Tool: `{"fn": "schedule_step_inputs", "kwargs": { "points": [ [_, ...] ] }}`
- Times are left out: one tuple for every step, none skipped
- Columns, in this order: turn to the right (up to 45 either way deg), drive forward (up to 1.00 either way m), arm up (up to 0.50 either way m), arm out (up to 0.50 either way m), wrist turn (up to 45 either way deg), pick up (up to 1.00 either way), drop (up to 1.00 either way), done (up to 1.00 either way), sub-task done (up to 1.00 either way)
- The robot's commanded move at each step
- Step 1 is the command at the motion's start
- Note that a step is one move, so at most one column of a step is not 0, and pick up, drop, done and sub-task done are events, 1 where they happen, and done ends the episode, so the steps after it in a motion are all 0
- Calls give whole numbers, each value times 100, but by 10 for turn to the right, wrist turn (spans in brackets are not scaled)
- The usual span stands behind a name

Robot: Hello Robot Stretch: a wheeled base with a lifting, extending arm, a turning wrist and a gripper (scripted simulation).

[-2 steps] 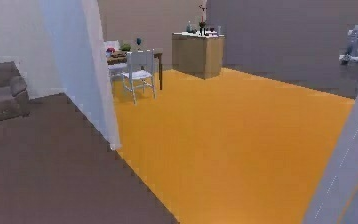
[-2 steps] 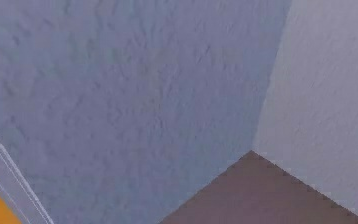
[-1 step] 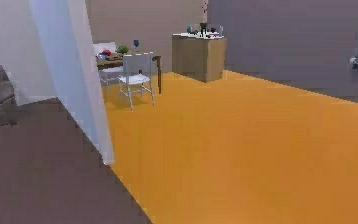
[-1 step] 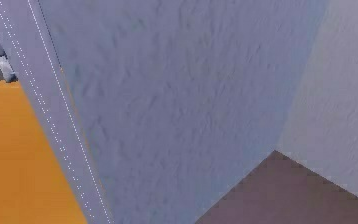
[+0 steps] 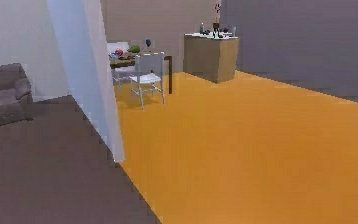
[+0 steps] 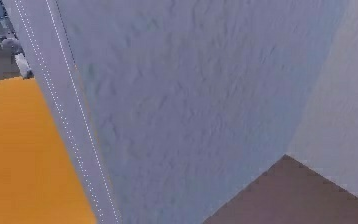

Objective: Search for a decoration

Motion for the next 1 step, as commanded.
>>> {"fn": "schedule_step_inputs", "kwargs": {
  "points": [
    [0,100,0,0,0,0,0,0,0]
  ]
}}
